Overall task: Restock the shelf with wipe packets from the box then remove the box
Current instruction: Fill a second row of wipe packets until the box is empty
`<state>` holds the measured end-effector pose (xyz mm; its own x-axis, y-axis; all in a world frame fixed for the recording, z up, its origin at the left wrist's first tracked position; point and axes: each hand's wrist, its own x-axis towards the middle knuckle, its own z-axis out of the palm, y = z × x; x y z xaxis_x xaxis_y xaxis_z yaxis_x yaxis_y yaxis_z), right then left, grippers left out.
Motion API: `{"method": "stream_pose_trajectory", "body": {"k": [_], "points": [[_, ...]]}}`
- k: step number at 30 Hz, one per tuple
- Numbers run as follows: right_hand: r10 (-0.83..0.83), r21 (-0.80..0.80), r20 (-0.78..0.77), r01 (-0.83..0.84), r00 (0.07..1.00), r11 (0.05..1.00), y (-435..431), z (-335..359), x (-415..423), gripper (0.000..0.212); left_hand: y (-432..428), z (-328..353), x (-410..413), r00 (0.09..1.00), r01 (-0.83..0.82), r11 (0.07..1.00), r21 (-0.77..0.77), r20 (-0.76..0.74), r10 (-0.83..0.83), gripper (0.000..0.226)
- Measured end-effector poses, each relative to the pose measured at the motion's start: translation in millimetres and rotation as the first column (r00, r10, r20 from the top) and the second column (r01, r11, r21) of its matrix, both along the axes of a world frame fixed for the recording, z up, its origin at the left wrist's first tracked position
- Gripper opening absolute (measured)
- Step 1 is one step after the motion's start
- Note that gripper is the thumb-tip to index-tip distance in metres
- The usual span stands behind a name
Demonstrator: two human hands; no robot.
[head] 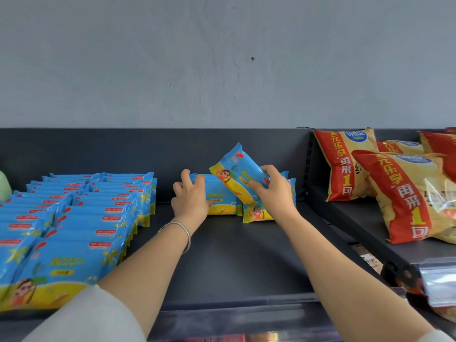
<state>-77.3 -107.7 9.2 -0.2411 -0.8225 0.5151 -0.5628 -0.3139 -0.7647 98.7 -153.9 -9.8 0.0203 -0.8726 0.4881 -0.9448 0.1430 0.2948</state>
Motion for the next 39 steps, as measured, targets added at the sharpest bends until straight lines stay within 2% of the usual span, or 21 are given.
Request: {"method": "stream_pose_trajectory", "body": {"k": [5, 8, 12, 14, 17, 19, 20, 21, 22, 24, 25, 27, 32, 34, 37, 39], "points": [[-0.006, -0.011, 0.029, 0.007, 1.000, 1.000, -4.5, -1.0, -3.1, 0.028, -8.0, -0.5, -7.0, 0.990, 0.077, 0.997, 0.009, -0.117, -0.075, 0.062], [-0.013, 0.022, 0.005, 0.013, 1.000, 1.000, -8.3, -3.7, -3.3, 0.030, -10.5, -1.0, -4.9, 0.966, 0.101, 0.995, 0.020, -0.240, -0.093, 0.065], [0.052, 0.055, -0.028, -0.051, 0.998, 0.997, -10.1, -4.8, -1.9, 0.034, -15.6, -1.9, 4.1, 0.881, 0.097, 0.995, 0.014, -0.467, -0.080, 0.045], [0.086, 0.086, -0.079, -0.079, 0.993, 0.993, -11.4, -6.4, -1.0, 0.035, -16.1, 0.7, 6.8, 0.785, 0.083, 0.996, 0.030, -0.618, -0.046, 0.030], [0.096, 0.169, -0.217, -0.059, 0.971, 0.984, -13.4, -9.4, 2.3, 0.041, -13.1, 8.0, 10.5, 0.506, 0.049, 0.996, 0.071, -0.862, 0.037, 0.014], [0.085, 0.194, -0.411, -0.004, 0.908, 0.981, -12.8, -8.3, 9.4, 0.044, -10.5, 12.2, 13.6, 0.355, 0.070, 0.994, 0.090, -0.933, 0.059, 0.013], [0.076, 0.182, -0.519, 0.024, 0.851, 0.983, -13.2, -6.6, 14.4, 0.045, -10.1, 12.8, 15.1, 0.337, 0.097, 0.991, 0.089, -0.940, 0.051, 0.019], [0.065, 0.164, -0.608, 0.044, 0.791, 0.986, -14.7, -4.5, 20.4, 0.046, -9.4, 12.6, 16.3, 0.378, 0.121, 0.990, 0.073, -0.926, 0.022, 0.025], [0.048, 0.142, -0.668, 0.064, 0.743, 0.988, -16.8, -2.3, 26.7, 0.046, -7.9, 12.3, 17.3, 0.467, 0.138, 0.989, 0.051, -0.884, -0.019, 0.028], [-0.001, 0.106, -0.725, 0.113, 0.689, 0.988, -22.7, -1.2, 38.7, 0.045, -6.7, 9.1, 18.3, 0.710, 0.162, 0.987, 0.014, -0.697, -0.107, 0.026], [-0.033, 0.083, -0.741, 0.140, 0.671, 0.987, -26.3, -2.4, 44.1, 0.046, -6.6, 6.7, 18.1, 0.801, 0.178, 0.984, 0.002, -0.582, -0.144, 0.024], [-0.097, 0.029, -0.757, 0.182, 0.646, 0.983, -31.3, -6.3, 52.4, 0.047, -6.2, 0.1, 17.3, 0.898, 0.205, 0.979, 0.005, -0.400, -0.186, 0.029], [-0.162, -0.035, -0.718, 0.197, 0.677, 0.980, -31.4, -9.1, 50.1, 0.056, 0.0, -11.5, 20.6, 0.977, 0.169, 0.985, 0.023, -0.138, -0.164, 0.061], [-0.141, -0.023, -0.690, 0.174, 0.710, 0.985, -25.0, -3.5, 38.6, 0.060, 2.1, -12.0, 19.7, 0.987, 0.139, 0.990, 0.022, -0.084, -0.136, 0.066], [-0.038, 0.111, -0.646, 0.143, 0.762, 0.983, -10.1, 15.2, 3.9, 0.050, 6.2, -10.8, 15.0, 0.996, 0.089, 0.996, 0.017, -0.007, -0.089, 0.069], [0.097, 0.291, -0.674, 0.142, 0.732, 0.946, -0.1, 25.8, -23.1, 0.047, 8.0, -10.9, 12.1, 0.995, 0.072, 0.997, -0.002, 0.068, -0.072, 0.073]]}}
